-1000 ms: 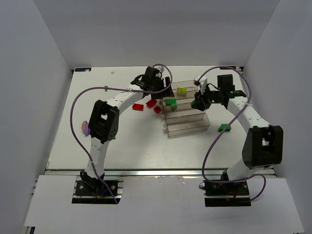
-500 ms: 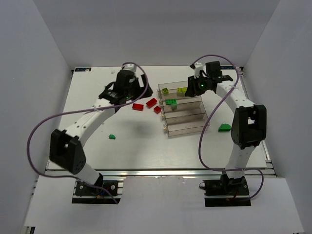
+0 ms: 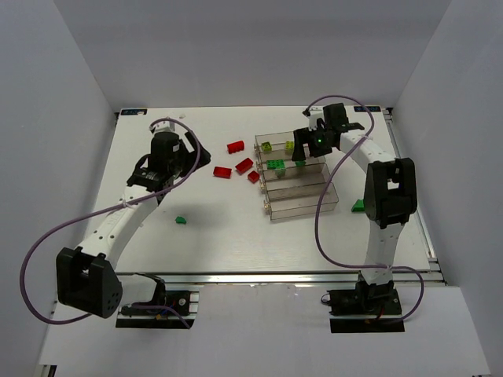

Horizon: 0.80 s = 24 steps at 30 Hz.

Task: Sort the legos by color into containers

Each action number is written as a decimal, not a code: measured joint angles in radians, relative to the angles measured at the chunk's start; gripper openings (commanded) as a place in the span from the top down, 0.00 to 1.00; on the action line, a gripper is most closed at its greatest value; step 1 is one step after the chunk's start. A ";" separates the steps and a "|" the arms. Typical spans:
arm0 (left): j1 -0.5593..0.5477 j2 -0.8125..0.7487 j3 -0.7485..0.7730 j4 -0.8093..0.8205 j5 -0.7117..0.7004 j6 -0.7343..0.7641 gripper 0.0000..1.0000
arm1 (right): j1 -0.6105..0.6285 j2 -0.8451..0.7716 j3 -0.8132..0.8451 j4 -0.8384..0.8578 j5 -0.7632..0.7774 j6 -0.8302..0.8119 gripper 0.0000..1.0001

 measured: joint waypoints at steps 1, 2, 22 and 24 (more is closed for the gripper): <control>0.002 -0.003 0.000 -0.001 -0.003 -0.002 0.02 | 0.000 0.005 0.001 0.001 0.006 -0.009 0.11; 0.003 -0.005 0.000 -0.001 -0.007 -0.005 0.02 | 0.000 0.008 0.003 0.001 0.009 -0.016 0.10; 0.233 0.077 -0.006 -0.191 -0.116 -0.107 0.52 | -0.053 -0.413 -0.202 0.225 -0.303 -0.393 0.80; 0.288 0.123 -0.014 -0.196 -0.095 -0.125 0.31 | -0.056 -0.406 -0.209 0.196 -0.380 -0.405 0.48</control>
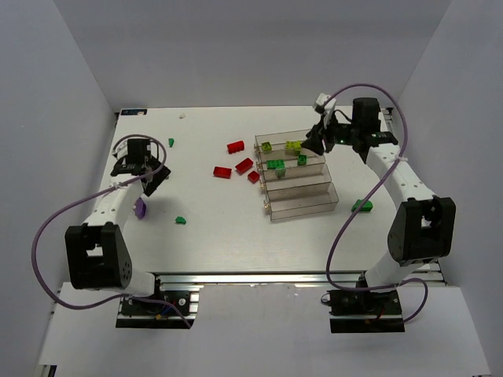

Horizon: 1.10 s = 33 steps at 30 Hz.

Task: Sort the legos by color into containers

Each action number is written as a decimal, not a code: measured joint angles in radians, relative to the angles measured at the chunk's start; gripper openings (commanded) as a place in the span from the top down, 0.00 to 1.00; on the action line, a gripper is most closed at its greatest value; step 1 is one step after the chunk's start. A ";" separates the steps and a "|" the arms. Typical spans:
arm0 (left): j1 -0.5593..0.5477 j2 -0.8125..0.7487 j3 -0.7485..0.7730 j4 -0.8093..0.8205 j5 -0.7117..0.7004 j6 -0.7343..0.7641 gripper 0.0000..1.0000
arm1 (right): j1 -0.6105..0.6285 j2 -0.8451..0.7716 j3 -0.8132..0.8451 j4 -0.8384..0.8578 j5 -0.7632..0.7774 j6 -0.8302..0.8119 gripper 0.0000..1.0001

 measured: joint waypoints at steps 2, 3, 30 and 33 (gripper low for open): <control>0.050 0.050 -0.001 0.001 0.015 -0.023 0.07 | 0.000 0.000 -0.037 -0.023 -0.061 -0.022 0.36; 0.069 0.074 -0.001 0.007 0.024 -0.040 0.02 | 0.001 0.000 -0.053 -0.035 -0.081 -0.033 0.35; 0.135 0.711 0.574 -0.246 -0.002 -0.501 0.18 | -0.004 -0.057 -0.169 -0.098 -0.159 -0.063 0.34; 0.135 0.712 0.574 -0.273 -0.003 -0.510 0.23 | -0.005 -0.057 -0.169 -0.098 -0.159 -0.061 0.34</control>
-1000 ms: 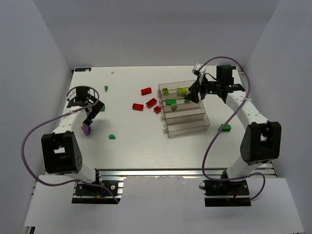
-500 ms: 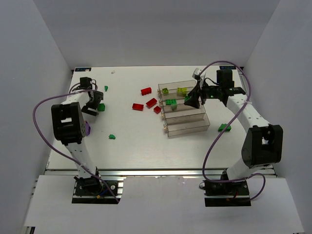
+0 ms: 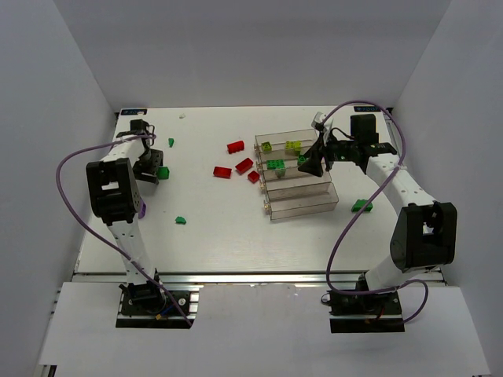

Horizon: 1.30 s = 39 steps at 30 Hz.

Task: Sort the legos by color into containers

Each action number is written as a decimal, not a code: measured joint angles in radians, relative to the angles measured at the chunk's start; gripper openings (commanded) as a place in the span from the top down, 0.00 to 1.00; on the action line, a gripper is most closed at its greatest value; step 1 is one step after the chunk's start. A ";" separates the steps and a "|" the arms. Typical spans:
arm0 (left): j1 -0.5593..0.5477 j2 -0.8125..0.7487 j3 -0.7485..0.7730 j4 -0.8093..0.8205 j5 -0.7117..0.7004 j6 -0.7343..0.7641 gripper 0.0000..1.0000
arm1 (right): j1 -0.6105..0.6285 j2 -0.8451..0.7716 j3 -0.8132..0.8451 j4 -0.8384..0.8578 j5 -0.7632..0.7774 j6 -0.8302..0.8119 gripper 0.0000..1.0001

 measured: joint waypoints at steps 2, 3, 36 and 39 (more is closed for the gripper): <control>0.000 0.000 0.000 -0.014 0.000 -0.003 0.28 | 0.000 0.000 0.000 0.000 0.000 0.001 0.34; 0.000 0.000 -0.001 -0.018 0.001 -0.005 0.32 | 0.000 0.000 0.000 0.000 0.000 0.001 0.34; -0.468 -0.370 -0.563 1.242 0.760 0.013 1.00 | 0.321 0.182 0.277 -0.146 0.122 0.515 0.28; -0.494 -0.367 -0.560 1.266 0.740 -0.004 1.00 | 0.336 0.182 0.287 -0.127 0.264 0.629 0.26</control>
